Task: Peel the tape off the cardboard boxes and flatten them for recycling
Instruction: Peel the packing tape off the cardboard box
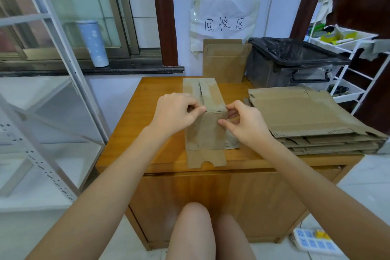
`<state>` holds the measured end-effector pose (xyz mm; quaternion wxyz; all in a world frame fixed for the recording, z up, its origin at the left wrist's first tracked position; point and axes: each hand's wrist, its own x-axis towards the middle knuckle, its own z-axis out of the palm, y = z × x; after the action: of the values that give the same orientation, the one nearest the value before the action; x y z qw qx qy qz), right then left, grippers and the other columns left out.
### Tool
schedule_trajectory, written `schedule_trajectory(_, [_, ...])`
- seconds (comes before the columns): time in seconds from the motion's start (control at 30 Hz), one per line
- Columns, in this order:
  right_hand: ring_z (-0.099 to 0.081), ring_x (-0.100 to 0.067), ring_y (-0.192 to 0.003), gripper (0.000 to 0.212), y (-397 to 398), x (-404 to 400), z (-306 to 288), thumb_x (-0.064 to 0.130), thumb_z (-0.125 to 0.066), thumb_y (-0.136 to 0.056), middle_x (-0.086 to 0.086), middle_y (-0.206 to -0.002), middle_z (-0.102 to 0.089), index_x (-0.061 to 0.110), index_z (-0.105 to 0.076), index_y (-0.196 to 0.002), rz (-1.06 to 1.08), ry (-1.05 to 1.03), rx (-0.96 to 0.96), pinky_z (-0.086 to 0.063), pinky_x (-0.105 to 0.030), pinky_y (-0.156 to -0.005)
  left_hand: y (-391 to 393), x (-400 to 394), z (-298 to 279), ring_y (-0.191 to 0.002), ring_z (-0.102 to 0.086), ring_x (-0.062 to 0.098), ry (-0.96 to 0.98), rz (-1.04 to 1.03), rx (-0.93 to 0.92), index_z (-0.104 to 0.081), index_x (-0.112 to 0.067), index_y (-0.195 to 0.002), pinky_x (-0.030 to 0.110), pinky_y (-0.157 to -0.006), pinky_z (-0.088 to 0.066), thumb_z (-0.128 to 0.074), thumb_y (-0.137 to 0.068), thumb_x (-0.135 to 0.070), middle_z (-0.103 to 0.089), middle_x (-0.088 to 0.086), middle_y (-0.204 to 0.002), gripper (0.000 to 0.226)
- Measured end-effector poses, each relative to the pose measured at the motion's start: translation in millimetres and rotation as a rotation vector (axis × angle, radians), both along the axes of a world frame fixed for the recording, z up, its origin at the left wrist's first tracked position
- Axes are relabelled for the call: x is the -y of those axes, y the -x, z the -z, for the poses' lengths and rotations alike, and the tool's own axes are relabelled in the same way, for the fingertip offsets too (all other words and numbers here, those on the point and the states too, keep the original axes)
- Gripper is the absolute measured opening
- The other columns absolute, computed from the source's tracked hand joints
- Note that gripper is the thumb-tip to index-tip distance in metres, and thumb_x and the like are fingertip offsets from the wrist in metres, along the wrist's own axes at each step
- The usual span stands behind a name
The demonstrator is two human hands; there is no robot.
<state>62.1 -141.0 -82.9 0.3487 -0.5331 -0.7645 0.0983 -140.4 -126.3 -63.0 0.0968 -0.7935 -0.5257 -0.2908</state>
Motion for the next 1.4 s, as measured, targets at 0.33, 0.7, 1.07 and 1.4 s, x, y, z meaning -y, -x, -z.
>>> schedule_trajectory(0.33, [-0.062, -0.016, -0.102, 0.036, -6, 1, -1, 0.022, -0.062, -0.091, -0.003, -0.109, -0.065, 0.009, -0.056, -0.123, -0.046, -0.020, 0.089, -0.050, -0.030, -0.089, -8, 2, -5, -0.065, -0.053, 0.008, -0.020, -0.060, -0.075, -0.054, -0.029, -0.065, 0.023, -0.052, -0.038, -0.056, -0.087, -0.049, -0.052, -0.012, -0.065, 0.030])
schedule_trajectory(0.7, [-0.063, -0.020, -0.083, 0.046, 8, 0, -14, 0.051, -0.062, -0.085, -0.003, -0.090, -0.066, 0.009, -0.057, -0.104, 0.068, -0.040, 0.157, -0.053, -0.038, -0.075, -18, -1, -5, -0.056, -0.044, 0.014, -0.154, -0.085, -0.236, -0.045, -0.020, -0.066, 0.025, -0.045, -0.019, -0.037, -0.088, -0.067, -0.050, -0.004, -0.064, 0.053])
schedule_trajectory(1.07, [-0.063, -0.019, -0.084, 0.039, 7, 2, -16, 0.032, -0.069, -0.083, -0.001, -0.090, -0.064, 0.008, -0.057, -0.111, 0.004, -0.039, 0.141, -0.055, -0.038, -0.078, -21, -5, 10, -0.036, -0.032, 0.013, -0.381, -0.051, -0.093, -0.036, -0.020, -0.056, 0.014, -0.045, -0.007, -0.033, -0.085, -0.064, -0.045, -0.004, -0.044, 0.052])
schedule_trajectory(1.4, [-0.063, -0.018, -0.086, 0.036, 2, 0, -11, 0.023, -0.068, -0.082, 0.001, -0.090, -0.063, 0.007, -0.057, -0.113, -0.018, -0.031, 0.098, -0.054, -0.036, -0.082, -22, -2, 8, -0.041, -0.035, 0.013, -0.310, -0.090, -0.083, -0.038, -0.018, -0.058, 0.020, -0.043, -0.012, -0.034, -0.085, -0.066, -0.037, -0.006, -0.050, 0.055])
